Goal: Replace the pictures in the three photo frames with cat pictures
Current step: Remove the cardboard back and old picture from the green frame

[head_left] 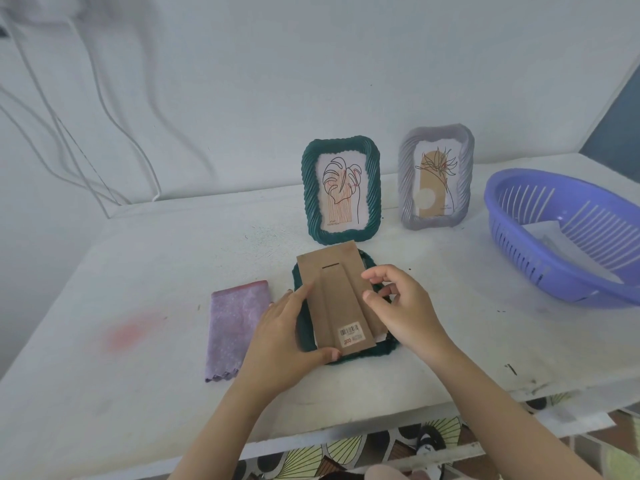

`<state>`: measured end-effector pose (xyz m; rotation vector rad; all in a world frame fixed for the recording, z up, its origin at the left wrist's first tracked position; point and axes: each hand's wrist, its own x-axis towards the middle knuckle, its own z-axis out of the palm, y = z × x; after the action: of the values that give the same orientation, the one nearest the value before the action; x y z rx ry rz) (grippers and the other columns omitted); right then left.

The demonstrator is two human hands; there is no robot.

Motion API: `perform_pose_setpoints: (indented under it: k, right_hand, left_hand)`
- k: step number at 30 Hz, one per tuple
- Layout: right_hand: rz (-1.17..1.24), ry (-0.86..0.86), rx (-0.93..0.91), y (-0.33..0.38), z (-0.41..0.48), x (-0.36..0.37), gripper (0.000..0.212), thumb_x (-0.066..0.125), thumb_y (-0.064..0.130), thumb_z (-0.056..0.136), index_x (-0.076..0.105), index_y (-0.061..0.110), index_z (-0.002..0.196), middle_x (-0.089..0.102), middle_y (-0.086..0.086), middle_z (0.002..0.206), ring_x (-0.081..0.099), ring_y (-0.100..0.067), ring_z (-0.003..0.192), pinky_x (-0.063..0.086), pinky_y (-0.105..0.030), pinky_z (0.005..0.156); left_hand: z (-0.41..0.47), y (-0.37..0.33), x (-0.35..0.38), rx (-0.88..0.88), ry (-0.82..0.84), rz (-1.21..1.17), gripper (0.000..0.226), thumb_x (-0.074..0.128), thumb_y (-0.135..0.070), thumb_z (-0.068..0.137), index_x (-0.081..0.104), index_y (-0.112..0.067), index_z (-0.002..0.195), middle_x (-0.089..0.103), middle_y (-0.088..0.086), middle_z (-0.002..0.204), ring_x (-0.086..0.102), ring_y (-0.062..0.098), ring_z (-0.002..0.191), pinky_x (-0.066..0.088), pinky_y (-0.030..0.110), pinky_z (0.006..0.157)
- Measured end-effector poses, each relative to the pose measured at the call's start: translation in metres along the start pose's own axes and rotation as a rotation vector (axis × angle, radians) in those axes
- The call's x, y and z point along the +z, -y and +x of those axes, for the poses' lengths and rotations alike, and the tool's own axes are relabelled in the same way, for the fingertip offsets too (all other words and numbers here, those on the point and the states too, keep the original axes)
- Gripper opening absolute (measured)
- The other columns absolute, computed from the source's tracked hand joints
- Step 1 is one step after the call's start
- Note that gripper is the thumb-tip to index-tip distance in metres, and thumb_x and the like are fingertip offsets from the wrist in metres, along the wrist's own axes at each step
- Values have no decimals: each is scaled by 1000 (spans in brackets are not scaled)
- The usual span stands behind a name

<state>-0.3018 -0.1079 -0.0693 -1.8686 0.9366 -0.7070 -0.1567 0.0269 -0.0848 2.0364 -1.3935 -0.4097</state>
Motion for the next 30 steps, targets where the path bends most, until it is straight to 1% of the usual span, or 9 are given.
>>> perform_pose_setpoints:
  k: [2,6,8,12,15,18,24,27,30]
  right_hand:
    - [-14,6,-14,-1,-2,0,24,61,15,83,59,33,99,57,18,100,52,-2,90,39,-7,69]
    - [61,7,-14,-2,-3,0,28,60,10,84,59,36,96,58,15,101,54,-4,85,39,-3,68]
    - [91,14,-8,-1,-4,-1,29,60,9,84,60,34,98,57,15,101,54,-3,82,40,-5,68]
    - [92,37,2,-2,-5,-3,27,58,7,86,60,28,103,59,15,105,56,-4,86,43,-11,71]
    - [87,40,-1,-2,-6,-5,26,56,6,88,61,26,104,59,16,105,56,-4,88,44,-11,71]
    - [53,32,-12,-2,-7,-3,24,55,7,89,60,27,102,59,16,101,55,-2,88,43,-8,69]
    - [-203,-30,-140,-13,-10,1,19,59,20,87,58,29,104,53,21,102,48,-1,94,38,-11,80]
    - [-323,-17,-175,-15,-10,0,24,61,28,86,59,28,110,55,17,110,44,-6,99,35,-17,81]
    - [-424,15,-176,-15,-11,0,36,62,34,83,56,27,117,55,14,118,38,-6,101,31,-19,82]
  left_hand:
    - [0,0,0,10,-12,2,97,76,-50,63,20,-38,141,36,-11,141,30,9,129,29,34,109]
    - [-1,-4,-2,59,-59,-22,89,81,-38,61,30,-43,133,33,-16,127,26,1,116,23,9,91]
    - [0,-8,-3,57,-62,-82,82,82,-34,61,34,-49,125,34,-20,119,29,2,111,24,5,86]
    - [7,-15,-8,11,-130,-289,55,82,-33,63,53,-53,105,46,-24,112,42,-6,103,34,6,79]
    - [15,-18,-11,-72,-142,-396,37,81,-23,66,64,-44,91,58,-15,96,53,5,73,47,16,69]
    - [19,-18,-18,-202,-97,-538,35,78,-9,70,66,-36,89,60,3,74,53,15,64,52,29,68]
    - [30,-2,-57,-242,-156,-771,29,67,1,77,67,-20,96,67,13,79,64,14,69,54,21,66]
    - [46,9,-80,-259,-242,-731,14,66,-11,81,66,-16,94,67,4,88,59,14,69,51,18,56]
    - [61,26,-94,-313,-295,-611,26,72,-2,74,62,-19,89,64,2,91,57,12,64,50,21,56]
